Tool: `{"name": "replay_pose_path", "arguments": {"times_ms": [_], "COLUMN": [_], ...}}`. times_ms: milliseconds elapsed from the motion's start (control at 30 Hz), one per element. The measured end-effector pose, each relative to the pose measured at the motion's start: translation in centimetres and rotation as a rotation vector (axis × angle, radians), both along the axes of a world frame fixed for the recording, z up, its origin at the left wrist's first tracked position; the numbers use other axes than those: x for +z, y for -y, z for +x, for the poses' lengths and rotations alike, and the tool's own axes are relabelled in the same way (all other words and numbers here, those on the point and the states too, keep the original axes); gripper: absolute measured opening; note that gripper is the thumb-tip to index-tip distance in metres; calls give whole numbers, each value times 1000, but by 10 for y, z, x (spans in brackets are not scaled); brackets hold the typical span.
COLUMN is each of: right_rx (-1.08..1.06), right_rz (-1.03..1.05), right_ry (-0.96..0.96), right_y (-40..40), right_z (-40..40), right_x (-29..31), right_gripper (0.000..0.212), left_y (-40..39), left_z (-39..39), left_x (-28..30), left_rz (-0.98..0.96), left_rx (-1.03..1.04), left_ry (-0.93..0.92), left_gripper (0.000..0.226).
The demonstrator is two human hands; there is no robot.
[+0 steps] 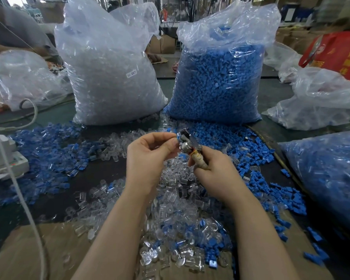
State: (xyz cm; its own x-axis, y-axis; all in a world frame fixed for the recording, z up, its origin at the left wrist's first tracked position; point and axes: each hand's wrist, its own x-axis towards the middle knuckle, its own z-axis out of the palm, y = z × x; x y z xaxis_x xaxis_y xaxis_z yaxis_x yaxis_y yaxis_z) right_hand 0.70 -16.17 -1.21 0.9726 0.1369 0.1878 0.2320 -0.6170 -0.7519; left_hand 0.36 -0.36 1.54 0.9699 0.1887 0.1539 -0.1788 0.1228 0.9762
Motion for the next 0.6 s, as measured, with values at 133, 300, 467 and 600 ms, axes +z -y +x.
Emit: {"name": "replay_pose_path", "arguments": {"times_ms": [133, 300, 467, 600], "right_rx": [-62, -123, -126, -139], "right_rz": [-26, 14, -3, -7], "right_ry": [38, 79, 84, 79], "right_y": [2, 6, 5, 7], "right_z": [1, 3, 4, 4], "right_x": [-1, -2, -3, -4], "right_gripper": [12, 9, 4, 7], "left_y": [-31, -103, -126, -127], "left_z": [6, 5, 1, 4], "left_x": [-1, -19, -33, -35], "left_rz": [177, 895, 1020, 1060], "left_rx": [114, 654, 770, 751], "left_ry": [-82, -247, -488, -530], "left_gripper": [14, 12, 20, 22]}}
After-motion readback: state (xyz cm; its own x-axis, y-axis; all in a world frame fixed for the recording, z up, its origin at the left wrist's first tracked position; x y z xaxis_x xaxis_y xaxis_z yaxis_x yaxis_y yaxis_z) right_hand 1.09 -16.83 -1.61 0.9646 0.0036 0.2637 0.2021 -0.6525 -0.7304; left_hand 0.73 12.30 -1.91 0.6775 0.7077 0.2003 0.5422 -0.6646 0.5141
